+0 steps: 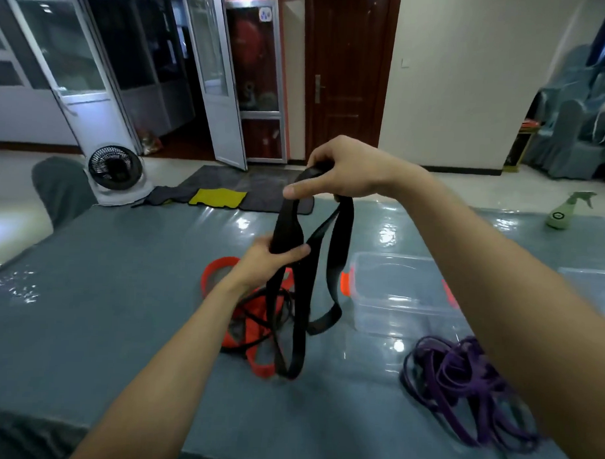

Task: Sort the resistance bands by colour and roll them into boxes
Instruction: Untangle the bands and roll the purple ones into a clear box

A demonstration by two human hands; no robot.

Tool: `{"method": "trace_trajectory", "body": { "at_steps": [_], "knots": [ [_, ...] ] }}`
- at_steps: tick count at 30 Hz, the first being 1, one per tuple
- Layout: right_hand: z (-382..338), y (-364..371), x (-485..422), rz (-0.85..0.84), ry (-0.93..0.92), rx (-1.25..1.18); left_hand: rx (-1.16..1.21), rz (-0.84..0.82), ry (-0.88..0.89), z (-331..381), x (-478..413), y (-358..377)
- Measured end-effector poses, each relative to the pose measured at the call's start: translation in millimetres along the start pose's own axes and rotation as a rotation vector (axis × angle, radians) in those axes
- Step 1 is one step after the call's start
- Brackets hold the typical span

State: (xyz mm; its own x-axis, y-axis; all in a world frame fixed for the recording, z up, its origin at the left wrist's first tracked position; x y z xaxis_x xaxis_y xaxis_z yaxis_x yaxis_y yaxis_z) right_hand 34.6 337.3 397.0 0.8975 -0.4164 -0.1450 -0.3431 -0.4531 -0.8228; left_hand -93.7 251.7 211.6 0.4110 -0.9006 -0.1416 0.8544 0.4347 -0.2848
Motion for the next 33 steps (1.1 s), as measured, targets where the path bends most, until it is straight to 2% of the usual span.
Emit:
{"method": "trace_trajectory", "body": {
  "at_steps": [5,11,14,18,22,26,29,33],
  "knots": [
    [54,-21,33,-0.126,0.006,0.055,-0.037,-0.035,0.070,33,0,31],
    [82,-9,65,-0.306,0.019,-0.073,-0.259,-0.043,0.051,49,9,74],
    [84,-13,74,-0.246,-0.028,0.011,-0.185,-0.054,0.043,55,15,89],
    [84,-26,79,-0.226,-0.006,-0.080,-0.108,-0.036,0.052,58,17,110],
    [68,-37,86,-0.217,-0.047,0.150,-0.103,-0.118,0.016,41,17,151],
    [68,-44,94,-0.226,-0.007,0.196,0.078,-0.162,-0.012,31,8,194],
    [81,-59,110,-0.181,0.043,0.179,0.219,-0.320,0.011,38,4,229],
    [114,-109,140,0.017,0.144,0.073,0.349,-0.537,-0.003,55,0,279]
  ]
}}
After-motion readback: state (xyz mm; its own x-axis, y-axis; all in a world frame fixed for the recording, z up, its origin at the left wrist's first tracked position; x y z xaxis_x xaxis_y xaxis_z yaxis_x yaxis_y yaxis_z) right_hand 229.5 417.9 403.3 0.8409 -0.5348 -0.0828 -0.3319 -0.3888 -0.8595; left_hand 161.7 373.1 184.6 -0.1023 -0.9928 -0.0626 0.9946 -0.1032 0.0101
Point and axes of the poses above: each hand's wrist, its own x-axis away from the middle knuckle, its own y-axis out of the palm, z = x × y, the point moved 8 cm from there along -x, towards the middle knuckle, and after that the axes turned 1 degree about -y, right-handed, at the moved point
